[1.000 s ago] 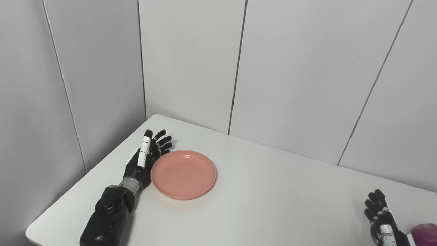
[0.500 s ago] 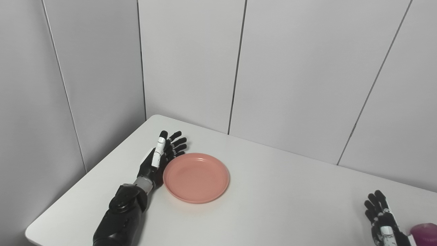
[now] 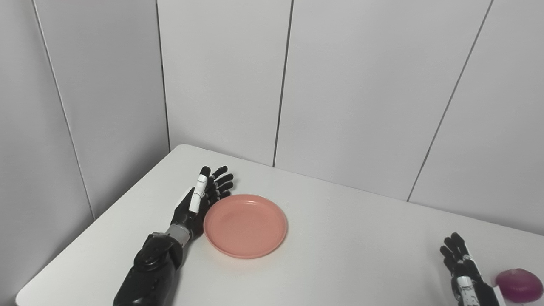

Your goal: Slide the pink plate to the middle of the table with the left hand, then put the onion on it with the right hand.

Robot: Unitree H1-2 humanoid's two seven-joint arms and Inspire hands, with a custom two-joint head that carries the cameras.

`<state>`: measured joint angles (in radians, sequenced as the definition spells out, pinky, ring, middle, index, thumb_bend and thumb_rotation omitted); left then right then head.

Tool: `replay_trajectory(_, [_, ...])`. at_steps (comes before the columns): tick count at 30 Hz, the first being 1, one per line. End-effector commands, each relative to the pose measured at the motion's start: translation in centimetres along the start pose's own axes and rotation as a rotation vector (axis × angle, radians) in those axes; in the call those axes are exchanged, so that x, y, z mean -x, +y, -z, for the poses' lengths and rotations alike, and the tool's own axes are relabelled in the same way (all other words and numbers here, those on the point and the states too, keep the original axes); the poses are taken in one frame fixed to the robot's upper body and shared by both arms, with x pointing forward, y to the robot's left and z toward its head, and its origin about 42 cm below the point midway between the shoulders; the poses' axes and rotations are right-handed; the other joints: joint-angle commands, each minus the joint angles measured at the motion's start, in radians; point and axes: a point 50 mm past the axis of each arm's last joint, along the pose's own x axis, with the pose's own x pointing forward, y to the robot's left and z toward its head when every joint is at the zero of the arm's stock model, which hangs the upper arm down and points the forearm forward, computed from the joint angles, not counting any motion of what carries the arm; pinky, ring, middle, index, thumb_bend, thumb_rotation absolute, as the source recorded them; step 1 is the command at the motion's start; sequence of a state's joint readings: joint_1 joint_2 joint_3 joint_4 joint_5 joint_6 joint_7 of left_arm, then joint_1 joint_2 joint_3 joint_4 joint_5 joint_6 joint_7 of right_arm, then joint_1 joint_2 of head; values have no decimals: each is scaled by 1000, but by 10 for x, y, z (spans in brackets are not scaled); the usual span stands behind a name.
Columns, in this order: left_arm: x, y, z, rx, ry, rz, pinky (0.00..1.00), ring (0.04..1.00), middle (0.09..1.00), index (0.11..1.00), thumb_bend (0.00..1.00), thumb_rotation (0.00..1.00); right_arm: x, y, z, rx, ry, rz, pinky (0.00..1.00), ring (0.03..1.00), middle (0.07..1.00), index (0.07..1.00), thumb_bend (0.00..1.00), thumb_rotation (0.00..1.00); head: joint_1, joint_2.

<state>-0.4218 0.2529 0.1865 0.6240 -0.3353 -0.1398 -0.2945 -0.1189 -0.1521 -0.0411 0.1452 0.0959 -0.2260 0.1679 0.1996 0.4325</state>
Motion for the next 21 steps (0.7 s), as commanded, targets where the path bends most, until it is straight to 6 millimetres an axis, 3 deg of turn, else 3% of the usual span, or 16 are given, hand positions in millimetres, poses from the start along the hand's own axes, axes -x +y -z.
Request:
replay_trajectory(1, [2,-20,11,14,-6,33,927,915,905,897,857,1000,19,15,16,-39,69,12,1000,970,967,987,655,868,-1,0])
replay_trajectory(11, [7,-41,11,28,-14,62,938,917,908,901,846,1000,17,30,3,-17,61,3,1000,1000,991,1000,545,920,-117,22])
replay_trajectory(21, [11,-73,10,30,-18,65,960,937,926,923,822,1000,15,39,2,-9,70,14,1000,998,988,1000,548,922,-202,32])
